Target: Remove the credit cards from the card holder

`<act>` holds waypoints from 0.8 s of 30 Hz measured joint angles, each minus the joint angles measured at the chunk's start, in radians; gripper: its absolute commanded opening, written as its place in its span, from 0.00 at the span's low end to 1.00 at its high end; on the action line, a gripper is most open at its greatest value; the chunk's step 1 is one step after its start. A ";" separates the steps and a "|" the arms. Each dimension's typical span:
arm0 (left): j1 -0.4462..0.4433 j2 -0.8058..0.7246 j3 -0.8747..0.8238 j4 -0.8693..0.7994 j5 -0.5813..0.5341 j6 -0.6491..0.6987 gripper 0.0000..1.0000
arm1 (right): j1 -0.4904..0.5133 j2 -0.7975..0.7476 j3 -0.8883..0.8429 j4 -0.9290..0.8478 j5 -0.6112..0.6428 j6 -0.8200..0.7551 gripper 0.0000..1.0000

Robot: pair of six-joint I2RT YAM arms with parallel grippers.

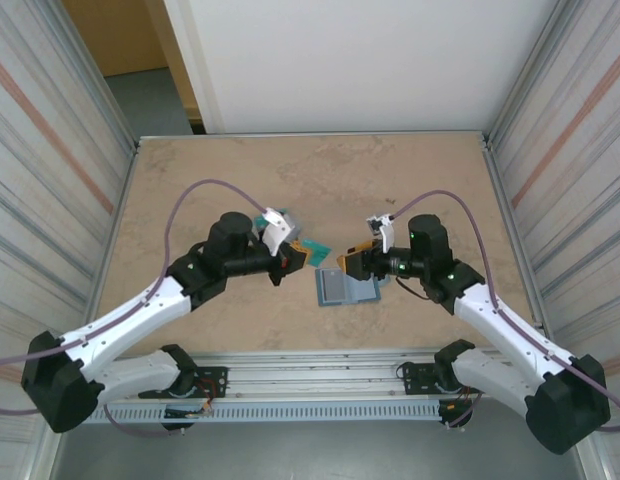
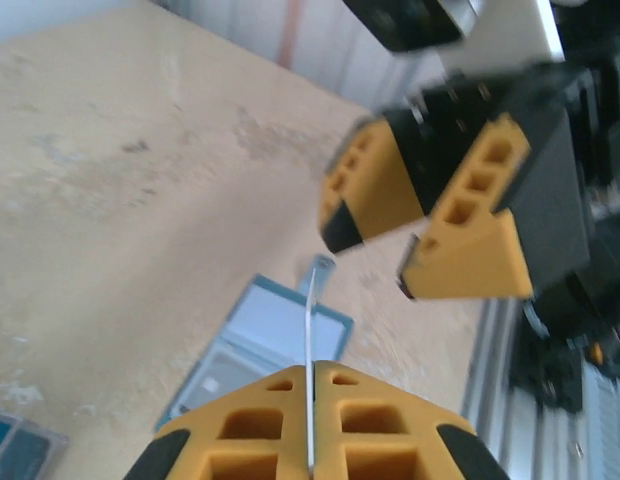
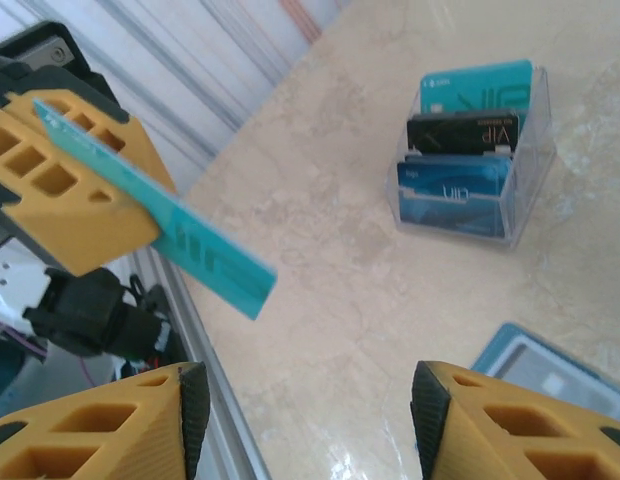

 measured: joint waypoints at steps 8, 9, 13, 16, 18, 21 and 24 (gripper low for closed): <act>0.020 -0.036 -0.136 0.245 -0.074 -0.237 0.00 | 0.010 0.100 -0.071 0.326 -0.021 0.201 0.58; 0.020 -0.036 -0.142 0.275 -0.074 -0.262 0.00 | 0.016 0.117 -0.071 0.356 -0.024 0.213 0.58; 0.020 -0.036 -0.161 0.375 -0.072 -0.339 0.00 | 0.050 0.170 -0.061 0.426 -0.043 0.245 0.57; 0.020 -0.033 -0.163 0.430 -0.058 -0.384 0.00 | 0.071 0.209 -0.030 0.459 -0.055 0.257 0.55; 0.020 -0.029 -0.164 0.459 -0.049 -0.406 0.00 | 0.080 0.230 -0.006 0.483 -0.067 0.264 0.53; 0.020 -0.023 -0.164 0.491 -0.036 -0.426 0.00 | 0.090 0.249 0.021 0.517 -0.078 0.281 0.49; 0.020 -0.016 -0.164 0.508 -0.023 -0.439 0.00 | 0.094 0.254 0.030 0.546 -0.093 0.286 0.43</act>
